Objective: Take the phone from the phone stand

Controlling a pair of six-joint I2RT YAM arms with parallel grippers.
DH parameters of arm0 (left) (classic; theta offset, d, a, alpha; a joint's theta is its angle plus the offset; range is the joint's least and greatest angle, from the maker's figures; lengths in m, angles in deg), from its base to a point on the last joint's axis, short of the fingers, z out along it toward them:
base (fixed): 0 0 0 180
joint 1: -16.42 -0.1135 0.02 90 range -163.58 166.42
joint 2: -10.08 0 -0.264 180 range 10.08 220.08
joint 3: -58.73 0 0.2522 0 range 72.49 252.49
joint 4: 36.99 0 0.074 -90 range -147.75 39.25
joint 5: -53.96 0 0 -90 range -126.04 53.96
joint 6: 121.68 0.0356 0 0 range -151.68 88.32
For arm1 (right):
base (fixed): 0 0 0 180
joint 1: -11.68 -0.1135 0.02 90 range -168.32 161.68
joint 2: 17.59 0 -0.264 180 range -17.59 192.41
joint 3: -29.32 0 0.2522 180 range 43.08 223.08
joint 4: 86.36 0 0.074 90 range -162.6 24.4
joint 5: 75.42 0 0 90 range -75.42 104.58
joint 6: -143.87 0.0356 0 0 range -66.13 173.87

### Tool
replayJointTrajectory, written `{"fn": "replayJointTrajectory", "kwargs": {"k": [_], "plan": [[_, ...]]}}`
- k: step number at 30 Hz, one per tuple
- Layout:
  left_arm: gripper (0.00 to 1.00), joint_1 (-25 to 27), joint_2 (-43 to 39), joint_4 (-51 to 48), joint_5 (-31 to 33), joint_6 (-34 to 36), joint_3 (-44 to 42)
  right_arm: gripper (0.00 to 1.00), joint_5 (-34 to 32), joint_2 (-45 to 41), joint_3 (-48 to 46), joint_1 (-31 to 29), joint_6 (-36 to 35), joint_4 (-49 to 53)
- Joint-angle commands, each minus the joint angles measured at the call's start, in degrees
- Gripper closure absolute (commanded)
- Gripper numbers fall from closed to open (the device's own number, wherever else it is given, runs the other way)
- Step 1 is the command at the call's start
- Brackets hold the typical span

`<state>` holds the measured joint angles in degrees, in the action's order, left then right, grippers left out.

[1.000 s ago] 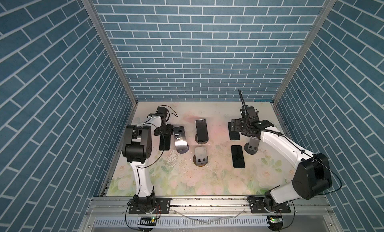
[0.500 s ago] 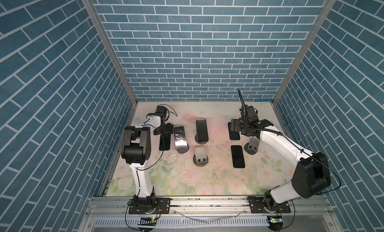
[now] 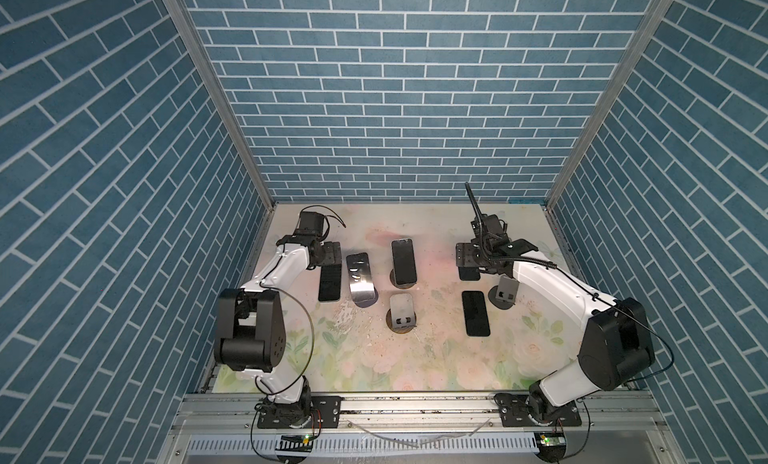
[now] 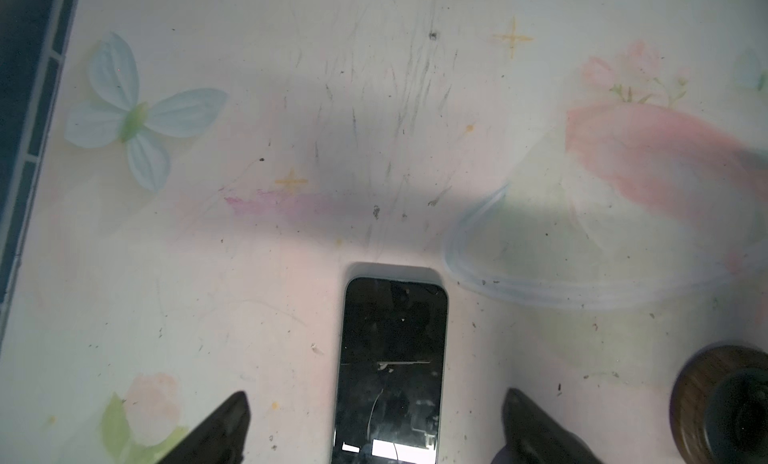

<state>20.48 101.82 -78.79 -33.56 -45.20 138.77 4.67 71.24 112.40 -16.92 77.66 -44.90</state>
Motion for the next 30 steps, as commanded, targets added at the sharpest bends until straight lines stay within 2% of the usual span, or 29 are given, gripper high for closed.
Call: {"fn": "replayJointTrajectory", "kwargs": {"k": [1,6,12,21,30], "plan": [[0.0,0.0,-6.3,3.5,0.9,-2.4,-4.6,0.09,0.1,0.1,3.7,-1.0,1.8,1.2],[0.0,0.8,-17.6,6.6,1.5,-3.4,-10.7,0.09,0.0,0.0,3.6,-2.8,2.4,1.7],[0.0,2.1,-26.0,7.9,-3.6,-4.3,-13.8,0.09,0.4,1.2,3.9,-6.3,3.8,2.0],[0.0,2.7,-27.1,5.2,-13.4,-7.0,-14.3,0.09,1.6,3.9,5.9,-12.4,6.1,2.6],[0.0,4.2,-27.9,4.0,-13.6,-7.8,-16.2,0.08,4.0,5.2,6.5,-19.5,8.3,1.6]]}}
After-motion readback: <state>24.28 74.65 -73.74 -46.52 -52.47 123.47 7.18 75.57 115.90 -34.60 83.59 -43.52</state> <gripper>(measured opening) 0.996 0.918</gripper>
